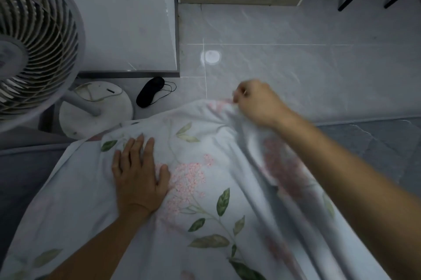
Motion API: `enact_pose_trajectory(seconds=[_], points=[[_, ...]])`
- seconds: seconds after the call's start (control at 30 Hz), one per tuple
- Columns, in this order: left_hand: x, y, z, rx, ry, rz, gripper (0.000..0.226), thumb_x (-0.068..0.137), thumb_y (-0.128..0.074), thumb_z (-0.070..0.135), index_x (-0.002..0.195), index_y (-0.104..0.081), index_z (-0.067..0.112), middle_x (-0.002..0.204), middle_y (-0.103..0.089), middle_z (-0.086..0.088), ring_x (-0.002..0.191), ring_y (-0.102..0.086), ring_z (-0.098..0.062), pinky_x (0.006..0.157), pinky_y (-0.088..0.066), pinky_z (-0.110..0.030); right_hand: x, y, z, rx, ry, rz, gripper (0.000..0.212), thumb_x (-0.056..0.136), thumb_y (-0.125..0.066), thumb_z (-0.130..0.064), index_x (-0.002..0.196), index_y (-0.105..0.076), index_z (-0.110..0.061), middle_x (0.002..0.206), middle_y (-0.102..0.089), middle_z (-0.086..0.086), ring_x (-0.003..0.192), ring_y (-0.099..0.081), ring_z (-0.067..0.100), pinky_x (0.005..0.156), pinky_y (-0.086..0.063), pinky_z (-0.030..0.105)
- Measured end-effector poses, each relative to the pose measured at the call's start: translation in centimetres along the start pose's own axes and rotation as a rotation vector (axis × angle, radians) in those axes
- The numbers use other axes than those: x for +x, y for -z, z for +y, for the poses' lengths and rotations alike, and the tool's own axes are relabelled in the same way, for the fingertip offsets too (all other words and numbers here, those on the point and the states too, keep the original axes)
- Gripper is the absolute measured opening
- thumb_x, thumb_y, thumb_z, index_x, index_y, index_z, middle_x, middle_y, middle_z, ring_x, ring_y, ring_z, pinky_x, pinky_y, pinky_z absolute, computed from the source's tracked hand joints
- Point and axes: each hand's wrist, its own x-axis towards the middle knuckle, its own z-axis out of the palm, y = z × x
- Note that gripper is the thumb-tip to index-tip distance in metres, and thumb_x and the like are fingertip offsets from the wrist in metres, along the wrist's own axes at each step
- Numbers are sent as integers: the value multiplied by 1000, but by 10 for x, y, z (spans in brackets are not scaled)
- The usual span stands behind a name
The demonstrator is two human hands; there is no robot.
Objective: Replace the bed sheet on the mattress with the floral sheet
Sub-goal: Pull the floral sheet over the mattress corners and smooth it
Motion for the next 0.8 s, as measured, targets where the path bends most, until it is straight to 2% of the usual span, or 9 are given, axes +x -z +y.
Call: enact_pose_trajectory(seconds=[0.1, 0.2, 0.33, 0.47, 0.53, 0.57, 0.6, 0.63, 0.8], points=[[0, 0, 0, -1, 2, 5, 74, 88, -48, 44, 155, -40, 12, 162, -36, -15, 150, -30, -37, 124, -16, -57, -48, -33, 7, -158, -89, -228, 62, 93, -67, -48, 140, -44, -14, 135, -59, 12, 120, -60, 34, 87, -44, 35], [0, 0, 0, -4, 2, 9, 74, 89, -46, 45, 155, -40, 11, 161, -37, -16, 150, -30, -38, 124, -16, -57, -82, -62, 20, -302, -108, -126, 95, 81, -76, -59, 152, -26, -18, 144, -42, 7, 125, -53, 33, 90, -48, 41], [0, -1, 0, -6, 1, 12, 75, 88, -47, 45, 154, -41, 11, 161, -37, -16, 150, -30, -37, 123, -16, -57, -89, -80, 41, -311, -29, 204, 71, 73, -76, -70, 125, -60, -23, 143, -37, 10, 131, -38, 34, 105, -40, 51], [0, 0, 0, 3, -4, 13, 74, 88, -50, 43, 154, -41, 11, 161, -37, -16, 150, -30, -37, 123, -16, -57, -68, -66, 62, -126, -163, 226, 77, 91, -68, -56, 151, -37, -18, 162, -26, 21, 146, -27, 40, 114, -32, 56], [0, 0, 1, -1, -2, 14, 75, 87, -49, 43, 154, -41, 11, 161, -37, -16, 150, -30, -37, 123, -15, -56, -51, -53, 73, -234, -235, 127, 59, 92, -68, -43, 139, -48, -14, 141, -51, 19, 135, -44, 41, 105, -41, 50], [0, 0, 1, -1, -2, 11, 75, 88, -49, 44, 154, -40, 11, 161, -37, -17, 150, -29, -37, 123, -15, -57, -45, -45, 76, -257, -239, 98, 33, 91, -67, -34, 115, -58, -13, 120, -60, 15, 122, -53, 41, 92, -46, 45], [0, 0, 0, -2, -3, 8, 74, 88, -48, 44, 154, -40, 11, 161, -36, -17, 150, -29, -38, 123, -15, -57, -41, -37, 76, -258, -221, 90, 14, 90, -64, -25, 92, -56, -14, 101, -59, 11, 108, -57, 40, 79, -45, 39], [0, 0, 1, -4, -5, 4, 74, 88, -47, 44, 154, -39, 11, 161, -36, -18, 150, -29, -38, 123, -15, -57, -35, -31, 77, -258, -189, 104, 15, 91, -61, -20, 83, -51, -13, 92, -56, 10, 98, -57, 39, 72, -40, 37], [0, 2, 1, -2, -4, 3, 75, 88, -47, 44, 154, -39, 10, 161, -35, -18, 149, -29, -39, 123, -14, -56, 14, 2, 75, -254, -82, 114, 20, 107, -46, -31, 109, -48, -11, 111, -64, 27, 101, -60, 45, 75, -40, 42]])
